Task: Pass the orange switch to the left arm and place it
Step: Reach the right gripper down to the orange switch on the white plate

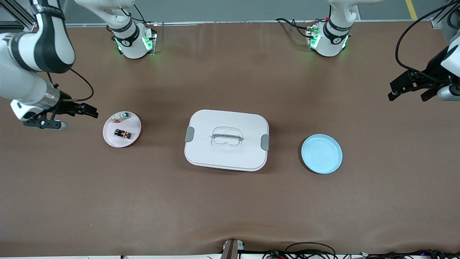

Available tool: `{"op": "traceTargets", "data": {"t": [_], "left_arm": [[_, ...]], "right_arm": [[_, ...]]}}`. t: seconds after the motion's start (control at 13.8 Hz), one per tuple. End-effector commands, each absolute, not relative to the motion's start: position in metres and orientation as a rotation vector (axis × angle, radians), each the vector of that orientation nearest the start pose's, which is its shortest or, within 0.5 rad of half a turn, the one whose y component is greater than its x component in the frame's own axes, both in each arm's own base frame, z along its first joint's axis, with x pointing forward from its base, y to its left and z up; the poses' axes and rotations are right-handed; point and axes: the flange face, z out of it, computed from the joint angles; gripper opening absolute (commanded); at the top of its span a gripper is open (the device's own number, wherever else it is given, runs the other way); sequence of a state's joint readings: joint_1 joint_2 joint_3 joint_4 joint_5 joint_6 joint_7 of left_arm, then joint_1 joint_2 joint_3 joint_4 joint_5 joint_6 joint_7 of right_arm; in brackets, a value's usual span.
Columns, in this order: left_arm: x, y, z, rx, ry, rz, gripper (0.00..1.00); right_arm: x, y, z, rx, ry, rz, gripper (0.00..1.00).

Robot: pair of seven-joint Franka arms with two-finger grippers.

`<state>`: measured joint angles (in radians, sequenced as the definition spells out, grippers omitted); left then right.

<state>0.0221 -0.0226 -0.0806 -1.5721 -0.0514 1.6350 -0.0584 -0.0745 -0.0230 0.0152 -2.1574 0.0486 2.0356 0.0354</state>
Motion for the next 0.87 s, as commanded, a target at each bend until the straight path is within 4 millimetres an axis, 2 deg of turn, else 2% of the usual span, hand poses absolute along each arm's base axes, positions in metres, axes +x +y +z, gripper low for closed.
{"op": "traceTargets", "data": {"t": [0.0, 0.15, 0.29, 0.44, 0.8], "left_arm": [[0.558, -0.036, 0.646, -3.187, 0.016, -0.145, 1.00], [0.558, -0.036, 0.645, -3.187, 0.016, -0.143, 1.00], [0.558, -0.036, 0.645, -3.185, 0.016, -0.143, 1.00], [0.558, -0.036, 0.645, -3.187, 0.016, -0.143, 1.00], [0.558, -0.036, 0.645, -3.187, 0.016, -0.143, 1.00]], "right_arm": [[0.505, -0.027, 0.391, -3.082, 0.230, 0.123, 1.00], [0.502, -0.023, 0.366, -3.083, 0.274, 0.094, 1.00], [0.498, -0.009, 0.339, -3.080, 0.359, 0.064, 1.00], [0.502, 0.001, 0.315, -3.074, 0.433, 0.086, 1.00], [0.514, 0.001, 0.252, -3.075, 0.442, 0.036, 1.00]]}}
